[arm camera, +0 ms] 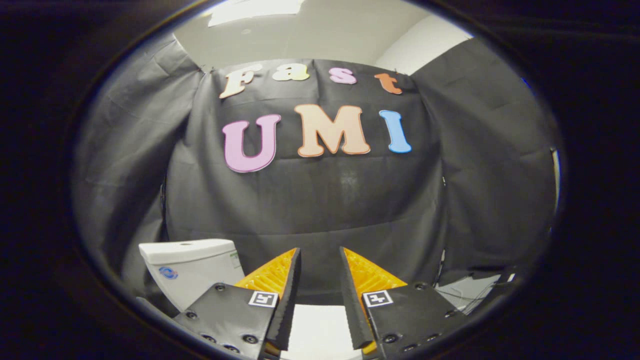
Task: Open the toilet lid.
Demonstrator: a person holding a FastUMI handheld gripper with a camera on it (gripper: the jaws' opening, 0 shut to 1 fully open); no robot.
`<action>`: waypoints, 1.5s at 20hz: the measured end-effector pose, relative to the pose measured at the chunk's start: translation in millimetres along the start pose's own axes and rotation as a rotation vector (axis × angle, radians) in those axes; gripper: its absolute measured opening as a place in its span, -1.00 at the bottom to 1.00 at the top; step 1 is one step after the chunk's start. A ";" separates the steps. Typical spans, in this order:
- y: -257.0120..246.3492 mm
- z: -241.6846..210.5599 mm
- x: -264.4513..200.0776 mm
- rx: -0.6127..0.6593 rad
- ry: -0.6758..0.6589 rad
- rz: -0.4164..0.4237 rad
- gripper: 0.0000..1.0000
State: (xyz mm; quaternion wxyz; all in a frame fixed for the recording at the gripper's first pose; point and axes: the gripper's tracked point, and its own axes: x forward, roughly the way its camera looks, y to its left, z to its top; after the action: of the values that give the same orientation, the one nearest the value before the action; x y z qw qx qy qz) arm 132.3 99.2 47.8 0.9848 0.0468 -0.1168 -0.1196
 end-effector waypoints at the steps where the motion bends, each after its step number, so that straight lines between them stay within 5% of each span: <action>1: 2.0 0.3 -0.9 0.019 -0.015 -0.025 -0.03; 9: 4.6 -22.2 -11.2 0.206 -0.033 -0.265 0.05; 14: 19.1 -53.0 -28.0 0.253 0.008 -0.307 0.67; 19: 40.4 -82.0 -39.2 0.374 0.047 -0.297 0.67; 30: 70.0 -181.3 -81.5 0.634 0.191 -0.410 0.70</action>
State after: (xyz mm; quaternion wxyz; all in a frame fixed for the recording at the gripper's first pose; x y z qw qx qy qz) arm 114.9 198.7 -137.2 0.8836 0.3821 -0.0438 -0.2671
